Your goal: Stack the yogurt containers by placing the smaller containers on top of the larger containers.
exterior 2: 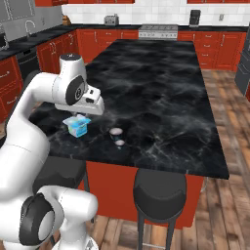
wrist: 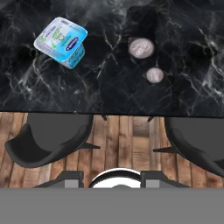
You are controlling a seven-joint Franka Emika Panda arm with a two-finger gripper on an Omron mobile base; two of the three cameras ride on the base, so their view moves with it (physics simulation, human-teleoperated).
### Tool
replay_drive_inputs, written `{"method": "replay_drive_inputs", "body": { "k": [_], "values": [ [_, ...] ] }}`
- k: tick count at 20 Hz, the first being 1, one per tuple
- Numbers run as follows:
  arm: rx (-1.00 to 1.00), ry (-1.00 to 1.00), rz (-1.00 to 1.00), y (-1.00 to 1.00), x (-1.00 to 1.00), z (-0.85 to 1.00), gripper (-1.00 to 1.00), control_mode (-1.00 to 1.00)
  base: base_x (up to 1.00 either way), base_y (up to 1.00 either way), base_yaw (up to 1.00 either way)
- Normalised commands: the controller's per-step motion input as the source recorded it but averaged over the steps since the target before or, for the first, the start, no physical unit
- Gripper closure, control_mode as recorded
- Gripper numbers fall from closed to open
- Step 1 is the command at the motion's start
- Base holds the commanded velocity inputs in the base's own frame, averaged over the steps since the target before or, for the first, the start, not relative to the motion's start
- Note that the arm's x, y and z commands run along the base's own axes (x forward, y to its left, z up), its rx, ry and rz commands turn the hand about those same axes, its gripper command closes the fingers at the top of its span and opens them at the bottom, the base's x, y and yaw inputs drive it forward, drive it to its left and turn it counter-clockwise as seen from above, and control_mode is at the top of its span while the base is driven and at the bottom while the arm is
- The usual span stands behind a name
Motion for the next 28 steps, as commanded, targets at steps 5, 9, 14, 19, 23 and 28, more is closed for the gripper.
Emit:
{"method": "replay_drive_inputs", "body": {
  "k": [5, 9, 14, 19, 23, 28],
  "values": [
    [0.0, 0.0, 0.04, -0.09, 0.0, -0.02, -1.0, -1.0, 0.0, 0.0, 0.0],
    [0.0, 0.0, 0.05, -0.09, 0.0, -0.01, -1.0, -1.0, 0.0, 0.0, 0.0],
    [0.0, 0.0, 0.08, -0.22, 0.03, -0.01, -1.0, -1.0, 0.0, 0.0, 0.0],
    [0.01, 0.0, 0.12, -0.25, 0.2, -0.07, -1.0, -1.0, 0.0, 0.0, 0.0],
    [0.03, 0.0, 0.1, -0.15, 0.28, -0.19, -1.0, -1.0, 0.0, 0.0, 0.0],
    [0.06, 0.01, 0.1, -0.11, 0.31, -0.34, -1.0, -1.0, 0.0, 0.0, 0.0]
  ]
}}
